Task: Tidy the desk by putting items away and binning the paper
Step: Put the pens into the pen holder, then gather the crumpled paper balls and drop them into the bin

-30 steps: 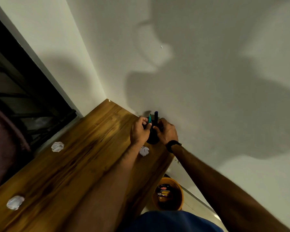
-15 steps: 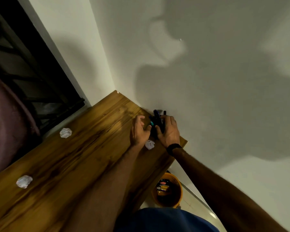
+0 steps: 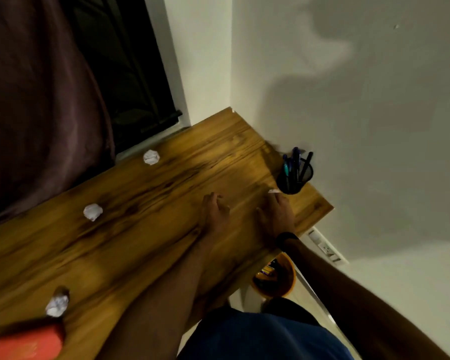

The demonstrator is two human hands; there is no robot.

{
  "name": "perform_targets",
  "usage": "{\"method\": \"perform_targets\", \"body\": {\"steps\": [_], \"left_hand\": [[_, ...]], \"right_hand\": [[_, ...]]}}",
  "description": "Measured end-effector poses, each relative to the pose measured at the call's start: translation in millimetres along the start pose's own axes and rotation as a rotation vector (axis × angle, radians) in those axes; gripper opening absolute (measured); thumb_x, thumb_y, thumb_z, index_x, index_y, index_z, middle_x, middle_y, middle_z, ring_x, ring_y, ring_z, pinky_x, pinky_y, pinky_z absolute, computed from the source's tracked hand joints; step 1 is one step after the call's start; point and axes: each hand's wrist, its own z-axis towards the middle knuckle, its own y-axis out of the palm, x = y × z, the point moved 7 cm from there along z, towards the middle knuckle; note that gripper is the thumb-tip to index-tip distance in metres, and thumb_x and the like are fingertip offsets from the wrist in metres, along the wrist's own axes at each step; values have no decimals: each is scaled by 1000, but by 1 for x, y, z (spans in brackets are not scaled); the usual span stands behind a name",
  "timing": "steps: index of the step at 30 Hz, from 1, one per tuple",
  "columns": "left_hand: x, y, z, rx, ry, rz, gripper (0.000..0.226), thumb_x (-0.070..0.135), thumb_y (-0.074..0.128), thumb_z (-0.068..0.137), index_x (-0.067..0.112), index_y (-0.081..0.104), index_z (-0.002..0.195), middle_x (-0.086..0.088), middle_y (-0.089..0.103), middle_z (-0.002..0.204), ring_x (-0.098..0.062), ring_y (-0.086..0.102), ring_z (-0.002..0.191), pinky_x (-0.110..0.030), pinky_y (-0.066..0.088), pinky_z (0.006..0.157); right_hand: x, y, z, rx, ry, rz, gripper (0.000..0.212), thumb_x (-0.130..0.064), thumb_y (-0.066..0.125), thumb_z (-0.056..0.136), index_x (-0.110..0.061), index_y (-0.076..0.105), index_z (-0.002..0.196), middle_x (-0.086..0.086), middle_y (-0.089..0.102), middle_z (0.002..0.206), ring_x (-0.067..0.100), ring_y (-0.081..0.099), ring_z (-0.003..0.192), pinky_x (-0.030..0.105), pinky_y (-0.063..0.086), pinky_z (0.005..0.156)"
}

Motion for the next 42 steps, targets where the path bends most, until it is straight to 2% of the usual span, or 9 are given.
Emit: {"method": "perform_targets", "body": {"steps": [3, 6, 13, 18, 26, 29, 34, 39, 42], "left_hand": [[-25, -9, -16, -57, -28, 246, 54, 35, 57, 90, 18, 44, 140, -6, 39, 149, -26, 36, 138, -39, 31, 111], [-48, -15, -31, -85, -51, 353, 63, 45, 50, 93, 25, 30, 150, -2, 22, 160, -25, 23, 145, -40, 26, 116], [-54, -12, -65, -138, -62, 446, 74, 51, 47, 93, 31, 10, 154, 2, 5, 163, -24, 15, 148, -43, 17, 118], [-54, -7, -90, -128, -96, 465, 88, 69, 31, 79, 28, 11, 154, 0, 8, 163, -21, 13, 149, -39, 17, 120], [-96, -53, -134, 45, -277, 346, 74, 46, 58, 88, 29, 23, 151, -2, 27, 157, -25, 25, 145, -38, 24, 116], [-111, -86, -150, 169, -374, 309, 67, 39, 57, 90, 24, 28, 149, -5, 31, 155, -28, 27, 143, -41, 25, 114], [-157, -159, -174, 430, -490, 294, 62, 29, 60, 83, 19, 40, 141, -10, 41, 144, -35, 43, 128, -47, 36, 103], [-217, -226, -190, 542, -623, 291, 70, 26, 65, 76, 17, 38, 141, -15, 39, 141, -39, 42, 126, -48, 40, 99], [-247, -252, -185, 503, -605, 284, 71, 26, 67, 76, 10, 38, 139, -17, 41, 134, -41, 42, 123, -48, 39, 98]], "right_hand": [[-5, -5, -2, 59, 2, -46, 55, -35, 63, 88, -10, 48, 135, 16, 47, 137, 34, 49, 116, 48, 45, 95], [-6, -18, 0, 135, -103, -73, 47, -33, 63, 87, -14, 52, 128, 15, 50, 130, 33, 50, 111, 50, 47, 92], [19, -4, 22, -144, 19, -69, 60, -32, 56, 93, -16, 32, 146, 13, 28, 154, 37, 29, 139, 52, 30, 113], [7, 11, 13, -206, -112, 43, 43, -21, 52, 95, -16, 42, 137, 16, 38, 143, 37, 39, 129, 50, 35, 108], [-78, 57, -21, -393, -369, 115, 21, -17, 44, 100, -9, 49, 119, 15, 47, 129, 34, 50, 109, 45, 47, 85], [-120, 67, -36, -435, -459, 188, 23, -31, 49, 98, -13, 50, 113, 12, 49, 121, 32, 53, 99, 42, 48, 76], [-195, 90, -61, -488, -627, 207, 26, -30, 53, 97, -11, 50, 114, 11, 53, 120, 30, 59, 88, 39, 51, 68], [-258, 124, -83, -554, -683, 163, 29, -31, 53, 97, -10, 48, 116, 10, 52, 119, 27, 58, 83, 31, 43, 62], [-291, 143, -92, -604, -715, 151, 26, -32, 52, 97, -13, 48, 114, 10, 52, 118, 25, 56, 85, 33, 42, 66]]}}
